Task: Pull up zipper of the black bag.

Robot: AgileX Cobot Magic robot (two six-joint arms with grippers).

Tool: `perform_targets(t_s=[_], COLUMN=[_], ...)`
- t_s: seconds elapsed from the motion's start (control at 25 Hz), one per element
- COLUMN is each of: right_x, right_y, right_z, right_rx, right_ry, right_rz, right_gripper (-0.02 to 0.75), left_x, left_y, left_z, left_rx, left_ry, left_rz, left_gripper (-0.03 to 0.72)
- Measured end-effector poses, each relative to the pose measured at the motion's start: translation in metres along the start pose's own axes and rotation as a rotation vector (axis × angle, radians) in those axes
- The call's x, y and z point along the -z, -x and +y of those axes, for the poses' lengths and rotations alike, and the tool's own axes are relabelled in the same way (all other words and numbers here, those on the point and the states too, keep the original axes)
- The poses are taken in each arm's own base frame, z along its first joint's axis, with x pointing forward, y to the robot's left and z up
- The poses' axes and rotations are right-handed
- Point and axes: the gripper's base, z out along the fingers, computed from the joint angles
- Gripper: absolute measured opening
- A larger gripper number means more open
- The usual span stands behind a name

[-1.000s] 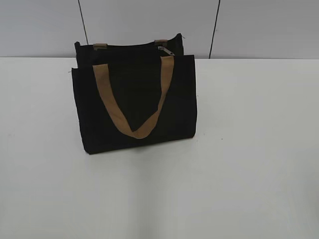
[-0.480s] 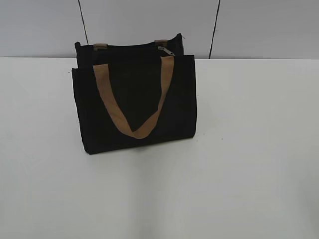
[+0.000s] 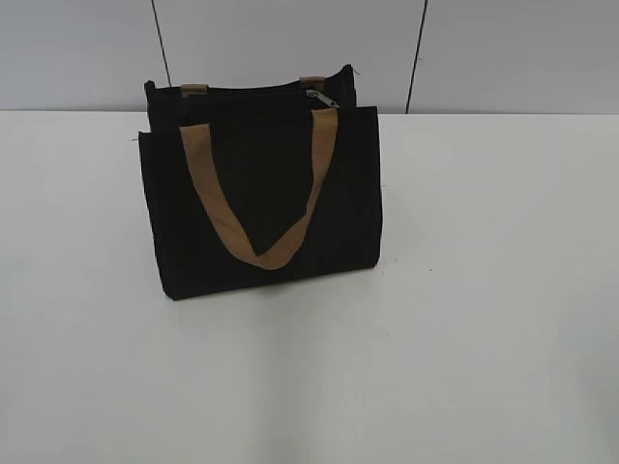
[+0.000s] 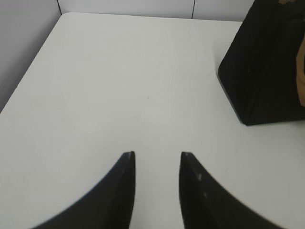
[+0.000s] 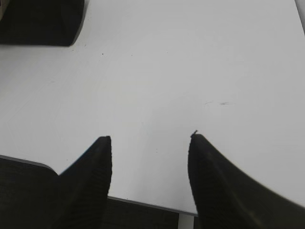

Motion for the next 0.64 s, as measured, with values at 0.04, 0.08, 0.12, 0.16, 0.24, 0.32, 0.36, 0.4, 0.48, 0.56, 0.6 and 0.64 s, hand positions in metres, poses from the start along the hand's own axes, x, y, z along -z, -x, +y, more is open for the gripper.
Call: perform_targets(t_s=[0.04, 0.08, 0.12, 0.16, 0.24, 0.32, 0.36, 0.4, 0.48, 0.56, 0.6, 0.64], right_x=[0.0, 0.0, 0.0, 0.0, 0.0, 0.0, 0.0, 0.0, 0.0, 0.0, 0.0, 0.0], right_y=[0.0, 0.0, 0.0, 0.0, 0.0, 0.0, 0.0, 0.0, 0.0, 0.0, 0.0, 0.0], right_z=[0.0, 0.0, 0.0, 0.0, 0.0, 0.0, 0.0, 0.0, 0.0, 0.0, 0.0, 0.0], right_rx=[0.0, 0.0, 0.0, 0.0, 0.0, 0.0, 0.0, 0.0, 0.0, 0.0, 0.0, 0.0], right_ry=[0.0, 0.0, 0.0, 0.0, 0.0, 0.0, 0.0, 0.0, 0.0, 0.0, 0.0, 0.0], right_rz=[0.0, 0.0, 0.0, 0.0, 0.0, 0.0, 0.0, 0.0, 0.0, 0.0, 0.0, 0.0], right_gripper=[0.396, 0.396, 0.396, 0.396, 0.396, 0.396, 0.396, 0.396, 0.396, 0.396, 0.396, 0.396], left_x=[0.0, 0.0, 0.0, 0.0, 0.0, 0.0, 0.0, 0.0, 0.0, 0.0, 0.0, 0.0], left_y=[0.0, 0.0, 0.0, 0.0, 0.0, 0.0, 0.0, 0.0, 0.0, 0.0, 0.0, 0.0], left_z=[0.0, 0.0, 0.0, 0.0, 0.0, -0.0001, -0.0003, -0.0007, -0.0015, -0.0023, -0.0024, -0.0026], left_rx=[0.0, 0.0, 0.0, 0.0, 0.0, 0.0, 0.002, 0.004, 0.009, 0.014, 0.015, 0.016], left_ry=[0.0, 0.0, 0.0, 0.0, 0.0, -0.001, -0.003, -0.008, -0.016, -0.026, -0.027, -0.029], left_rz=[0.0, 0.0, 0.0, 0.0, 0.0, 0.0, 0.0, 0.0, 0.0, 0.0, 0.0, 0.0], left_gripper=[0.239, 0.239, 0.239, 0.239, 0.239, 0.239, 0.239, 0.237, 0.237, 0.237, 0.237, 0.237])
